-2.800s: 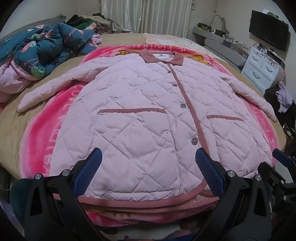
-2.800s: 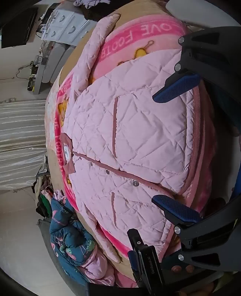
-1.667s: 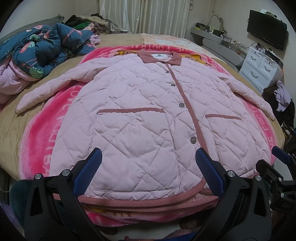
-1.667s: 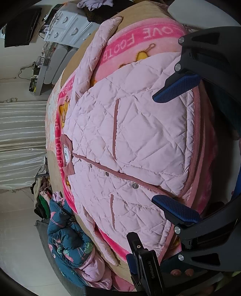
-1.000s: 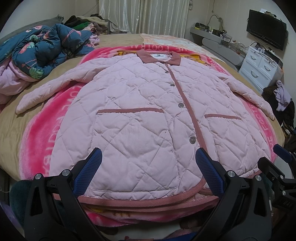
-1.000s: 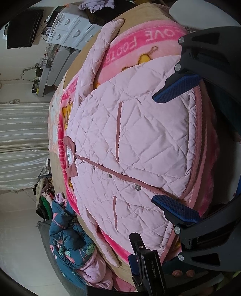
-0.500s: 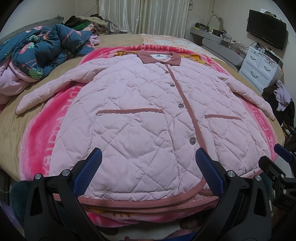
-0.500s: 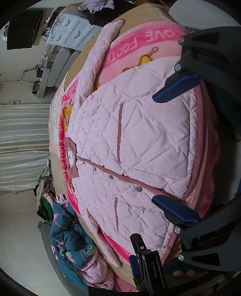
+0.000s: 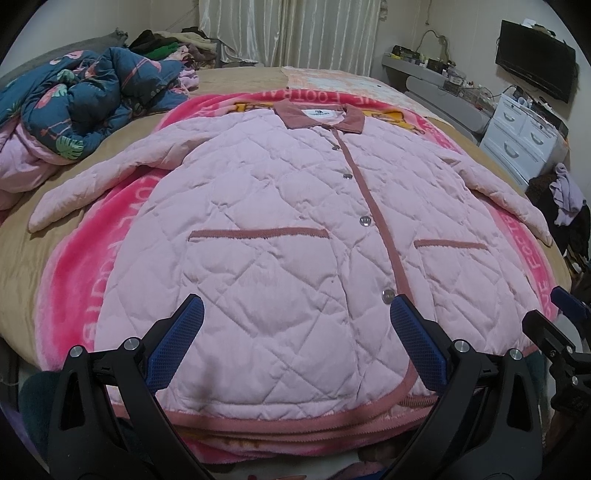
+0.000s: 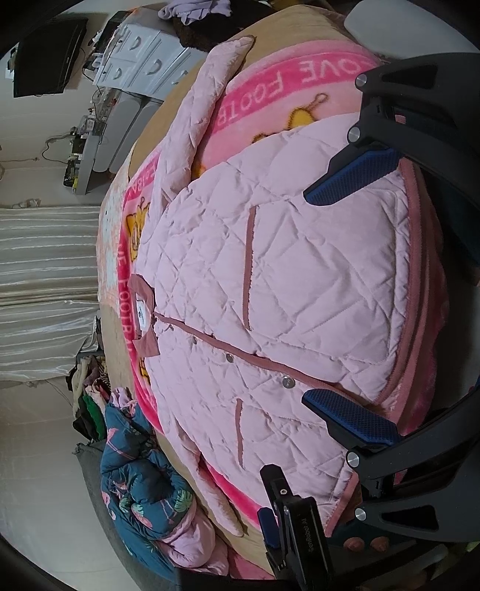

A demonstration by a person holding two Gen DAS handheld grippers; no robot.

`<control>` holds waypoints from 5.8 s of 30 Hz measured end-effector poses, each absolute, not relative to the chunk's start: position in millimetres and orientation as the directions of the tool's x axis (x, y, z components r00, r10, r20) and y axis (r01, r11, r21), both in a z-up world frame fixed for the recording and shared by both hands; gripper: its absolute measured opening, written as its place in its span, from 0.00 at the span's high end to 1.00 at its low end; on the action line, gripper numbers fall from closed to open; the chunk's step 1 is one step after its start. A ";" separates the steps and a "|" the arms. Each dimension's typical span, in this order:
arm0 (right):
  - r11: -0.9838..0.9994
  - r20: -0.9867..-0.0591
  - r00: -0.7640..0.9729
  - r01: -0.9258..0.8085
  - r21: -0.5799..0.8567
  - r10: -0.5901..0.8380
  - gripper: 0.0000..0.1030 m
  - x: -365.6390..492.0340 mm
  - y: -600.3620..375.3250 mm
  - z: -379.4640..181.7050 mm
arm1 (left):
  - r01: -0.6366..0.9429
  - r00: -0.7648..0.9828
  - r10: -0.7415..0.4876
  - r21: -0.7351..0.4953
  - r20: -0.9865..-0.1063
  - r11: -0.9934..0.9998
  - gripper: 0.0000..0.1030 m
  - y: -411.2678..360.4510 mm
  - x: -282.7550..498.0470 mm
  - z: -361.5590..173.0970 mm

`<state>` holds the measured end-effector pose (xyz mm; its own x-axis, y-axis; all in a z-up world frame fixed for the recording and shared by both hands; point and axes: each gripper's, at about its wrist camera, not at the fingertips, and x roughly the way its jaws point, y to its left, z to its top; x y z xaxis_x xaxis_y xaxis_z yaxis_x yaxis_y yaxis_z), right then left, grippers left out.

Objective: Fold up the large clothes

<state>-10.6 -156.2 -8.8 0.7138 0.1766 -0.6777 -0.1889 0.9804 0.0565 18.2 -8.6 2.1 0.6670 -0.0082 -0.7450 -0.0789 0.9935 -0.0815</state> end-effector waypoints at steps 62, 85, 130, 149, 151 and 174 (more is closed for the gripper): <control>0.976 -0.627 0.772 0.044 0.214 0.102 0.04 213.8 -292.0 42.2 | -0.044 0.640 -0.059 -0.113 -0.766 0.993 0.08 -85.2 240.7 58.4; 0.859 -0.722 0.688 0.414 0.301 -0.079 0.04 247.2 -446.1 -43.0 | -0.011 0.539 -0.035 -0.049 -0.842 0.999 0.08 -158.9 311.4 -0.8; 0.761 -0.563 0.826 0.386 0.521 -0.033 0.80 275.1 -560.2 -24.2 | 0.009 0.546 -0.010 -0.007 -0.837 1.000 0.08 -148.6 342.1 1.7; 0.889 -0.456 0.890 0.194 0.415 0.019 0.83 277.2 -448.4 91.1 | -0.008 0.620 -0.019 -0.030 -0.784 1.000 0.08 -78.0 306.6 56.8; 0.901 -0.449 0.893 0.174 0.398 0.027 0.83 280.6 -436.4 101.9 | -0.013 0.627 -0.018 -0.033 -0.779 0.999 0.08 -70.4 304.6 60.1; 0.971 -0.402 0.907 -0.026 0.238 0.123 0.83 306.3 -270.4 157.5 | -0.094 0.665 -0.033 -0.128 -0.746 0.987 0.08 24.4 286.4 77.6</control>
<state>306.3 -270.4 157.5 0.9074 0.1228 -0.4019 -0.0259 0.9709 0.2382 286.4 24.4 77.6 0.6654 -0.0330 -0.7458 -0.0942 0.9873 -0.1278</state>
